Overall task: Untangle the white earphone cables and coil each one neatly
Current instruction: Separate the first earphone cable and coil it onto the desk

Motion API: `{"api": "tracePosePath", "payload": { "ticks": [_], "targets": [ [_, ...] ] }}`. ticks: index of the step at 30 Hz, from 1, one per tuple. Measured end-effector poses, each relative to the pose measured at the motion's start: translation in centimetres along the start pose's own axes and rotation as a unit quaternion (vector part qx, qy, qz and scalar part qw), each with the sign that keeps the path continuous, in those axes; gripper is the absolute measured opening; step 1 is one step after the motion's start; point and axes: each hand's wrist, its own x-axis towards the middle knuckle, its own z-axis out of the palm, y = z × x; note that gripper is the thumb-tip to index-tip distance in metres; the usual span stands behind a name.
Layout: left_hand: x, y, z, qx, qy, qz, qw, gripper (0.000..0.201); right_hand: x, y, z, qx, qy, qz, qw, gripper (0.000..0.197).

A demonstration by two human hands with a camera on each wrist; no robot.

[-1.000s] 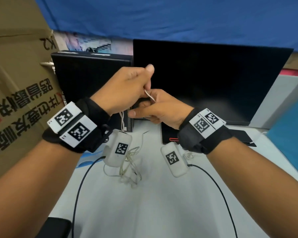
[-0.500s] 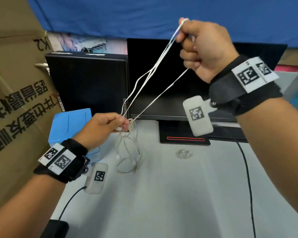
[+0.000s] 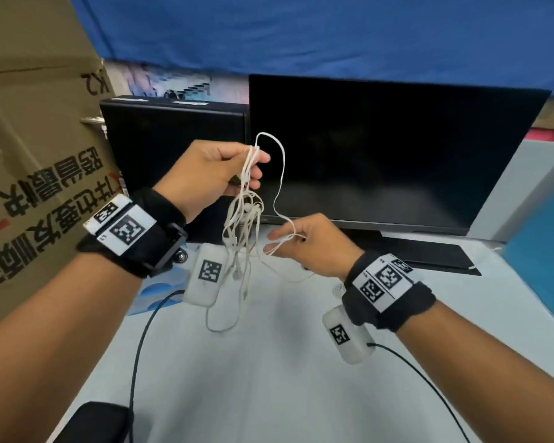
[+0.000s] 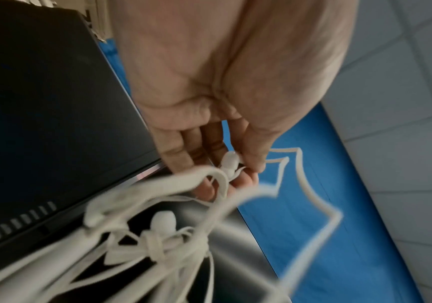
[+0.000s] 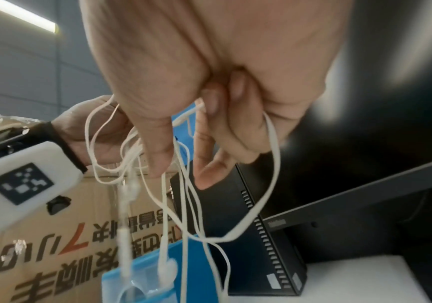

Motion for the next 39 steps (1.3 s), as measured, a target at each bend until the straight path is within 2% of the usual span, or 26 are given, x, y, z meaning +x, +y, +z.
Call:
{"api": "tracePosePath", "payload": {
  "ticks": [6,10,15,18,21,26,30,34,37,39],
  "targets": [
    [0.2,-0.1,0.7,-0.002,0.004,0.005,1.000,0.016,0.1,-1.9,-0.3,0.164,0.001,-0.046,0.985,0.017],
    [0.1,-0.1,1.1,-0.017,0.006,0.001,1.000,0.018,-0.4,-2.6,-0.4,0.222,0.014,-0.001,0.975,0.024],
    [-0.2,-0.3,1.5,-0.018,0.004,0.006,1.000,0.020,-0.2,-2.9,0.0,0.218,0.008,0.058,0.974,0.038],
    [-0.4,-0.4,1.4,-0.024,0.009,0.001,1.000,0.021,-0.1,-3.1,-0.2,0.232,0.052,0.066,0.969,0.046],
    [-0.5,-0.6,1.3,-0.025,0.003,-0.014,1.000,0.021,0.4,-2.9,-0.2,0.186,0.107,0.043,0.976,0.050],
    [-1.0,-1.3,2.0,-0.018,-0.013,-0.032,0.999,0.019,1.2,-2.5,-0.4,0.054,0.063,-0.006,0.996,0.043],
    [-1.2,-1.5,2.1,-0.036,-0.020,-0.040,0.998,0.021,1.9,-2.3,-0.8,-0.047,0.064,-0.020,0.997,0.028],
    [-1.4,-1.4,1.8,-0.060,-0.027,-0.048,0.997,0.022,2.2,-1.8,-0.7,-0.055,0.048,-0.055,0.996,0.025],
    [-1.7,-1.3,1.4,-0.059,-0.032,-0.048,0.997,0.022,2.3,-1.8,-0.6,-0.051,0.076,-0.087,0.992,0.024],
    [-1.8,-1.3,0.9,-0.045,-0.018,-0.053,0.997,0.021,2.5,-1.6,-0.8,-0.067,0.099,-0.082,0.989,0.024]
  ]
}}
